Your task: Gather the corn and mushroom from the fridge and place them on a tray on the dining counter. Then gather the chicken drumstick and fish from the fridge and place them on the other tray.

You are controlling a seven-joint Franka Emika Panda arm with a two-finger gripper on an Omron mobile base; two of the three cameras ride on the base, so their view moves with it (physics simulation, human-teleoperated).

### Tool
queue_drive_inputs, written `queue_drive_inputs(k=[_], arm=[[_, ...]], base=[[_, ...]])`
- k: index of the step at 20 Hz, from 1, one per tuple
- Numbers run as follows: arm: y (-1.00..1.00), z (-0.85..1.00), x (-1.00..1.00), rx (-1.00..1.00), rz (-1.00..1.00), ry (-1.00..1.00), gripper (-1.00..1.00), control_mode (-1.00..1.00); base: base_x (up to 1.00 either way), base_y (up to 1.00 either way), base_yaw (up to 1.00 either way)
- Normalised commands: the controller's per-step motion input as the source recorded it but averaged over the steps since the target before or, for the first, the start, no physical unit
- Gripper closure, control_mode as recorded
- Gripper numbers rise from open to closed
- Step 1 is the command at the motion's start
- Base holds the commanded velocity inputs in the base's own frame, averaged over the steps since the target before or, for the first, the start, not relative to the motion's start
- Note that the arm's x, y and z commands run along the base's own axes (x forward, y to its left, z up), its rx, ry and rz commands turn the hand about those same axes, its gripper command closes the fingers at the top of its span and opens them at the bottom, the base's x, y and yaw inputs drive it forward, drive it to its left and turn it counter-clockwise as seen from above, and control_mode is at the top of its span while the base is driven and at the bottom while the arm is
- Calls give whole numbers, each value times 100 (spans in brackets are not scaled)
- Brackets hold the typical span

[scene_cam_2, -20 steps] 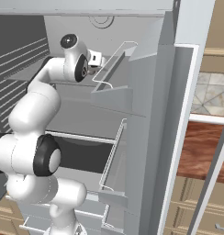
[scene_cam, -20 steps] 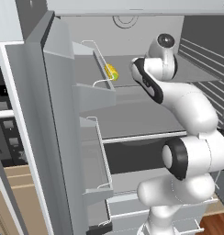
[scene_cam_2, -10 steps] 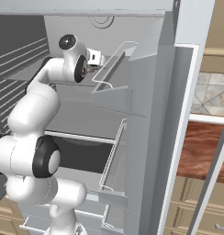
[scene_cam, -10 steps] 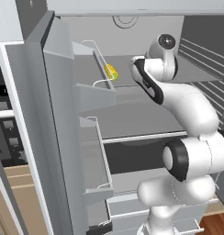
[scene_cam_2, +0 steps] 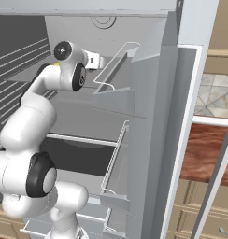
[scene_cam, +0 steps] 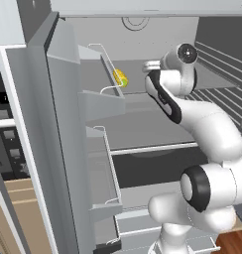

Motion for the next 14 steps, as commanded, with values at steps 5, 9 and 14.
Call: queue_drive_inputs(k=[5,9,14], arm=[[0,25,-59,1,0,-4,100,-100],[4,2,-74,0,0,-12,100,-100],[0,3,-80,0,0,-12,100,-100]], base=[[0,0,0],[0,0,0],[0,0,0]])
